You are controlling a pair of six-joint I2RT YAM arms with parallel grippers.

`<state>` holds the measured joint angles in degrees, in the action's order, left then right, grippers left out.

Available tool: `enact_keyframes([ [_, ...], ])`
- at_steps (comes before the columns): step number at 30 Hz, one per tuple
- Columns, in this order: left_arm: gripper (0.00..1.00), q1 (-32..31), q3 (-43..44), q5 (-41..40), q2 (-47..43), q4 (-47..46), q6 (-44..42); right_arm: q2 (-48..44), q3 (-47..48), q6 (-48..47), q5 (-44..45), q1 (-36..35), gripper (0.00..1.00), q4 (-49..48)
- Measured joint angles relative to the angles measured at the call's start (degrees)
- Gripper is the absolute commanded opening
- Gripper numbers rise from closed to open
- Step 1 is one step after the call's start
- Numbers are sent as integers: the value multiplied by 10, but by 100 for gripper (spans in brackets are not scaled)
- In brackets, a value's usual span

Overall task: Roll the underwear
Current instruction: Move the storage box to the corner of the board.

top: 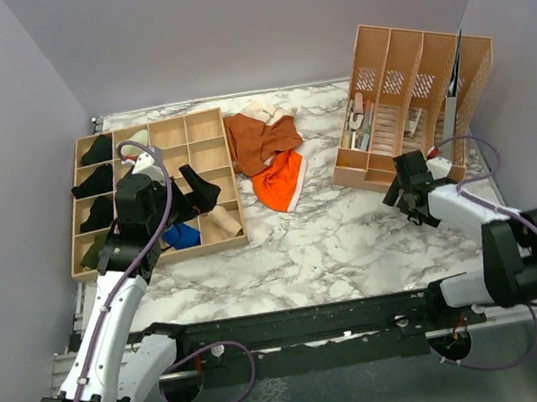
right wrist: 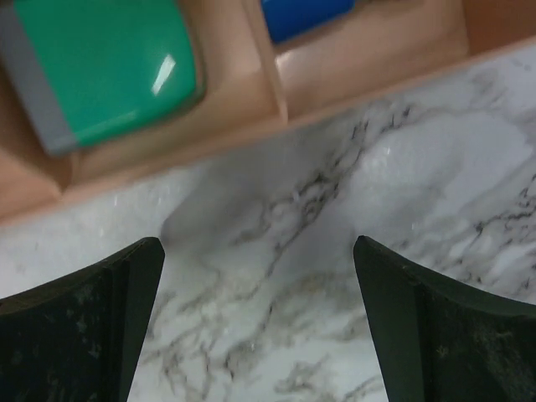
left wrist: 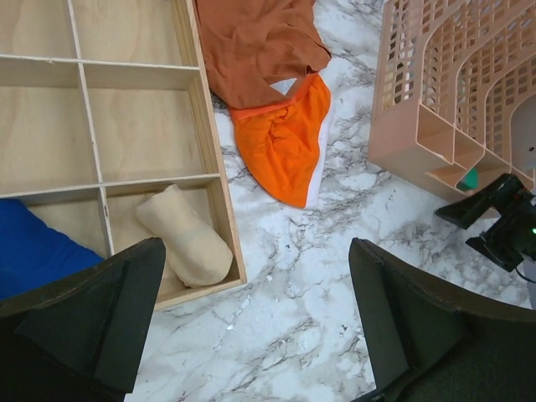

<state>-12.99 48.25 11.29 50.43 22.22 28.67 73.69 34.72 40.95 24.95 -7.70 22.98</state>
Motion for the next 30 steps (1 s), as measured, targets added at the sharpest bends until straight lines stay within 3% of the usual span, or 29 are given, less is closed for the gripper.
enact_keyframes([
  [4,99,0,0,2,-9,0,0,85,40,-20,9,42,100,-43],
  [17,99,0,0,5,-28,-2,-2,215,157,-183,7,125,100,-165],
  [30,99,0,0,13,-28,-2,-2,290,254,-265,62,188,100,-174],
])
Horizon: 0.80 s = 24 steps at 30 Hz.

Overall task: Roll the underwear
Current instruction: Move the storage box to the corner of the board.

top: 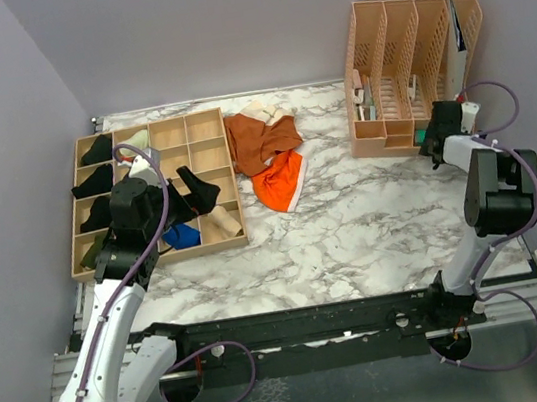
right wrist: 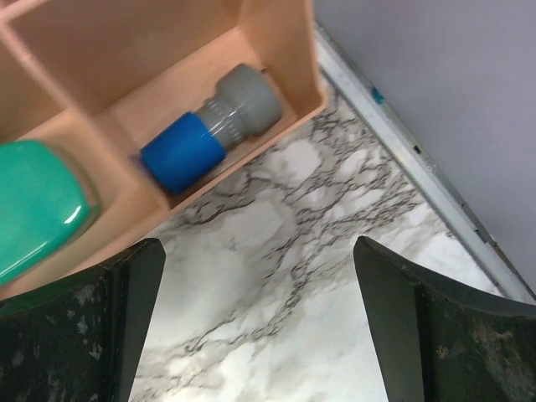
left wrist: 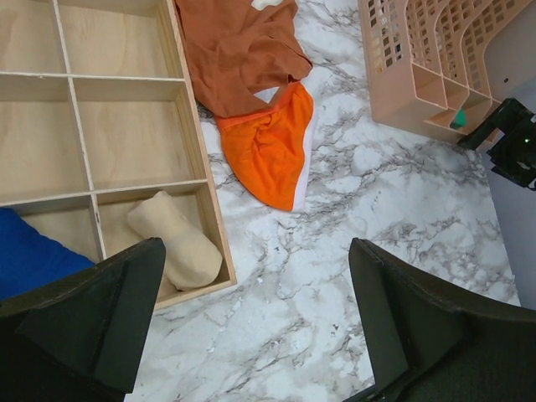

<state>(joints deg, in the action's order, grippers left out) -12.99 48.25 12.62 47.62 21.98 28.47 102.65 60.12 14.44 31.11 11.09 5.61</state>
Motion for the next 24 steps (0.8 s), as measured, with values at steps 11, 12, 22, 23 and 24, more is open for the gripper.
enact_keyframes([
  [11,99,0,-5,0,6,5,-16,-178,-120,59,-335,3,98,-5],
  [12,99,0,-5,0,9,5,-19,-206,-137,70,-358,-14,98,-7],
  [22,99,0,-5,0,51,9,-28,-101,14,95,-375,-308,97,4],
  [23,99,0,-5,1,50,9,-28,-62,59,93,-365,-317,98,11],
  [24,99,0,-5,2,50,9,-28,-22,107,90,-353,-322,99,21],
])
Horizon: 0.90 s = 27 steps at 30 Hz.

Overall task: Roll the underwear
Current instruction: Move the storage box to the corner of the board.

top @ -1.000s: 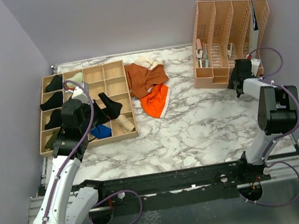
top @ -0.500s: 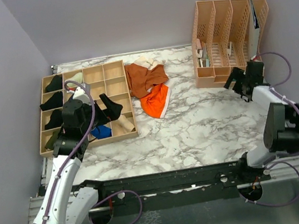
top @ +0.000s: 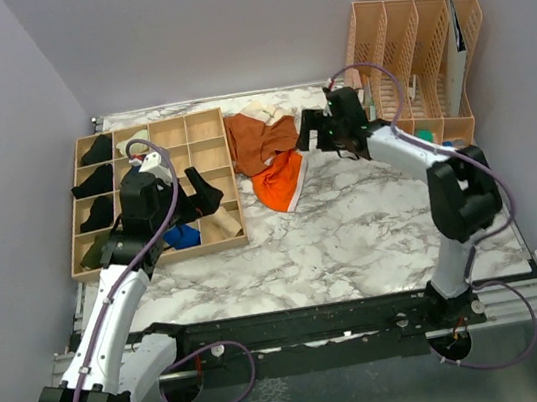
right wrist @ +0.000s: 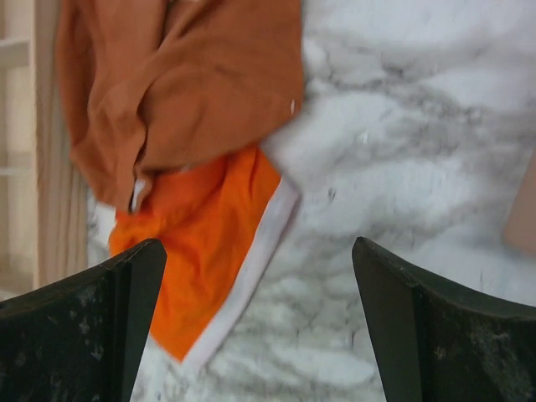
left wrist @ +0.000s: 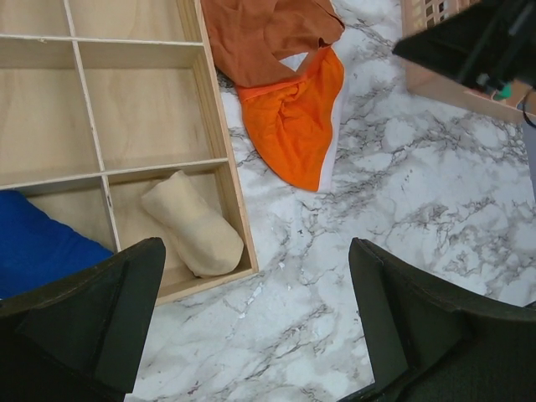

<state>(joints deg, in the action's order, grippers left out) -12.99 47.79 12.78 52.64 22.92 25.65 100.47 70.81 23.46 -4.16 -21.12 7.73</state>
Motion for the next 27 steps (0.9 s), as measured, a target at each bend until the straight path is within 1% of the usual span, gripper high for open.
enact_keyframes([
  [4,99,0,1,4,-5,0,0,141,171,-15,81,-1,100,57],
  [6,99,-1,1,9,-11,0,-1,187,221,-24,130,2,100,84],
  [8,99,-2,2,21,-16,0,-5,219,248,-28,168,8,100,112],
  [11,99,-2,6,54,-18,-3,-19,236,250,-32,197,20,100,144],
  [13,99,-2,8,85,-13,-6,-30,235,247,-35,202,28,100,149],
  [17,99,-17,12,122,23,-16,-43,233,243,-41,204,44,100,154],
  [20,99,-57,12,121,60,-19,-47,226,231,-47,210,54,100,154],
  [24,99,-133,12,97,99,-25,-49,218,216,-54,212,62,100,155],
  [27,98,-164,6,77,119,-38,-42,192,183,-59,165,66,100,149],
])
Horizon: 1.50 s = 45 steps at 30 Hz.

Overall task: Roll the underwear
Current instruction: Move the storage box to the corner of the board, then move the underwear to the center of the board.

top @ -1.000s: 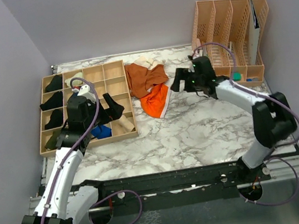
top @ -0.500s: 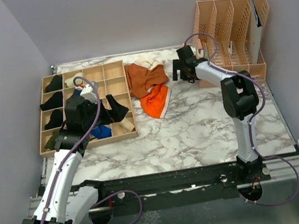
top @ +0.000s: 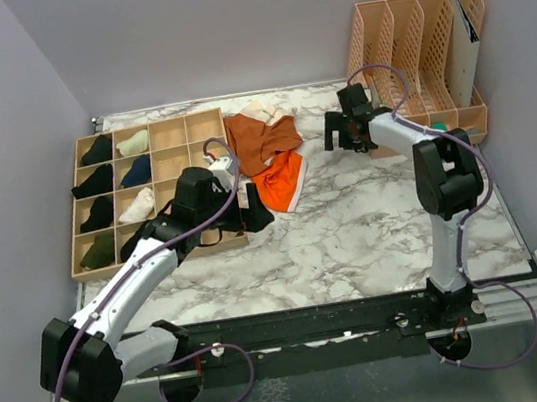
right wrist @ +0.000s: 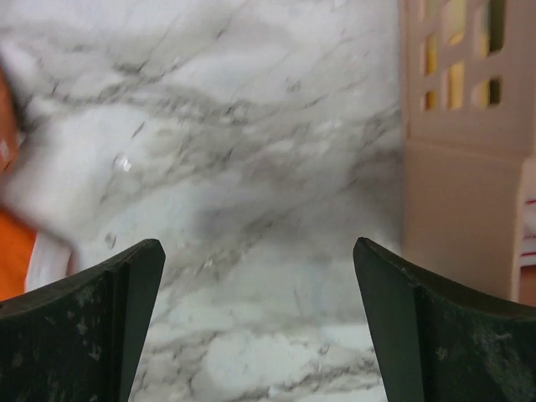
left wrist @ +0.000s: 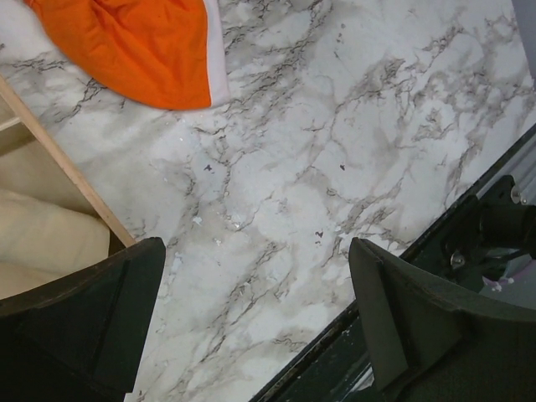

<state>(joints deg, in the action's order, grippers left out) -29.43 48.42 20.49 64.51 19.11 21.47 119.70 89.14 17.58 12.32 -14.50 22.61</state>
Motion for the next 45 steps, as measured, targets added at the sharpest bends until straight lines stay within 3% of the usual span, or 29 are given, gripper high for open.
enact_keyframes([
  [8,94,-66,-42,-47,99,-85,41,-130,-131,38,-198,-10,94,-75],
  [14,94,-96,-49,-120,177,-93,58,-152,-179,69,-257,-40,94,-111],
  [20,93,-104,-34,-169,186,-74,66,-160,-228,86,-290,-50,94,-112],
  [32,93,-91,-39,-236,172,-30,63,-160,-238,103,-322,-75,94,-114],
  [40,93,-80,-30,-223,173,-14,39,-160,-236,104,-326,-92,93,-113],
  [45,92,-70,-23,-191,169,-7,28,-160,-223,104,-308,-119,85,-106],
])
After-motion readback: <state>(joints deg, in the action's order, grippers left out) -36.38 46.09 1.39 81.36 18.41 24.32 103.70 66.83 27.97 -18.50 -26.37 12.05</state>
